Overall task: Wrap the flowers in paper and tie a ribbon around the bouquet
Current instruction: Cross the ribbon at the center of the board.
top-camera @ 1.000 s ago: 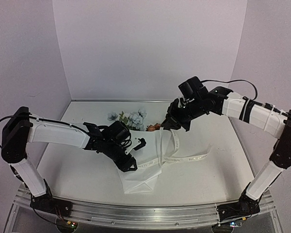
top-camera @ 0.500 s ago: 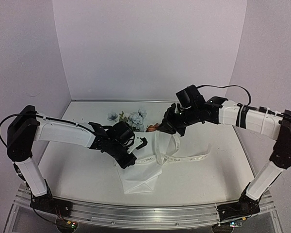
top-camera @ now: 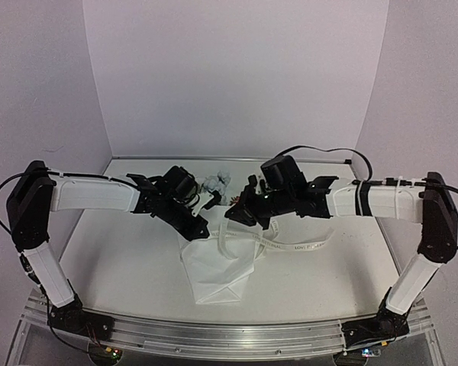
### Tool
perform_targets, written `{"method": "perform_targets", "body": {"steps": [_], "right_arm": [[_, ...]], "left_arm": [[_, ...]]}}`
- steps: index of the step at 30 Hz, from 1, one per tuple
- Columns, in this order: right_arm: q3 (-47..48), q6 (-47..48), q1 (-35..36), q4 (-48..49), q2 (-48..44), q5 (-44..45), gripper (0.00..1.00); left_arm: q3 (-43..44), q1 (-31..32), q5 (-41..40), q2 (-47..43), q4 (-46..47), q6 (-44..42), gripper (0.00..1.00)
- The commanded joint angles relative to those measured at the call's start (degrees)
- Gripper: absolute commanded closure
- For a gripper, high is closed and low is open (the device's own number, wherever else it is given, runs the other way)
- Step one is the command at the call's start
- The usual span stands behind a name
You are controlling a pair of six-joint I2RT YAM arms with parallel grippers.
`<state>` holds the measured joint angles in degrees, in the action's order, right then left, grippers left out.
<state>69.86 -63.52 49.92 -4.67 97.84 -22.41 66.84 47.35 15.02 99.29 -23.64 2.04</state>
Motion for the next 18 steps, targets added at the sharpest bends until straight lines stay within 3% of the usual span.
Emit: {"method": "perform_targets", "body": {"steps": [1, 18], "right_arm": [[-1.74, 0.13, 2.27, 6.63, 2.04, 0.12, 1.0], [-1.01, 3.59, 3.84, 10.84, 13.39, 8.77, 1.0]], "left_arm": [[3.97, -1.21, 5.24, -1.95, 0.14, 0.55, 1.0], [5.93, -2.18, 6.72, -4.46, -1.58, 0.96, 1.0]]}}
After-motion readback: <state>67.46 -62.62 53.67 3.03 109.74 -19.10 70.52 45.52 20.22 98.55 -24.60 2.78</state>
